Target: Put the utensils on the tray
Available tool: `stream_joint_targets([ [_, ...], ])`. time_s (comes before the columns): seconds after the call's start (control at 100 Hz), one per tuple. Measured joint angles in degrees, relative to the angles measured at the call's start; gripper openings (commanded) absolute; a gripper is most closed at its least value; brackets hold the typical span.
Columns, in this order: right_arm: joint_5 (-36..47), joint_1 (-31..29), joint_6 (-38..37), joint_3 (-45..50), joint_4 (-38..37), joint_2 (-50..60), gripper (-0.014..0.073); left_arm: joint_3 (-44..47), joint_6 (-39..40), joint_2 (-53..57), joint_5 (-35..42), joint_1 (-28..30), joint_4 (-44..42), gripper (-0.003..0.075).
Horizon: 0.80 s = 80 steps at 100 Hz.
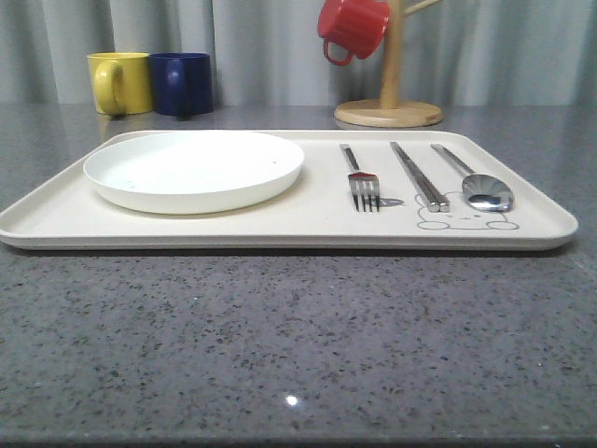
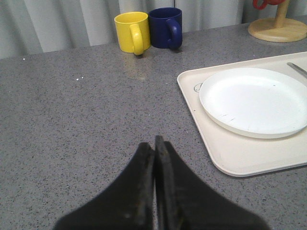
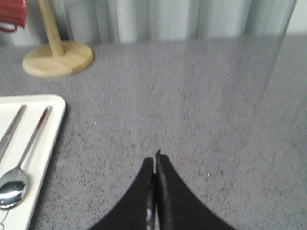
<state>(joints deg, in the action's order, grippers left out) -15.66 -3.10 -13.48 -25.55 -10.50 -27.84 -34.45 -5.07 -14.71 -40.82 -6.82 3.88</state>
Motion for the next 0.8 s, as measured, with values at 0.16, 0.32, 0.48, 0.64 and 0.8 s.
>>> stream_joint_targets([
  [0.16,4.3,0.0,0.1,5.4,-2.1,7.0,-0.0061,0.0,0.0,0.0,0.0,0.0,0.0,-0.0019],
  [0.32,6.9,0.0,0.1,11.6,-2.4,12.0,-0.0061,0.0,0.0,0.0,0.0,0.0,0.0,-0.0019],
  [0.48,9.1,0.0,0.1,18.0,-2.4,16.4,-0.0061,0.0,0.0,0.0,0.0,0.0,0.0,-0.0019],
  [0.64,11.1,-0.1,0.1,25.5,-2.4,22.7,-0.0061,0.0,0.0,0.0,0.0,0.0,0.0,-0.0019],
  [0.8,10.8,-0.2,2.4,26.9,-0.3,28.0,-0.0061,0.0,0.0,0.0,-0.1,0.0,0.0,-0.0019],
])
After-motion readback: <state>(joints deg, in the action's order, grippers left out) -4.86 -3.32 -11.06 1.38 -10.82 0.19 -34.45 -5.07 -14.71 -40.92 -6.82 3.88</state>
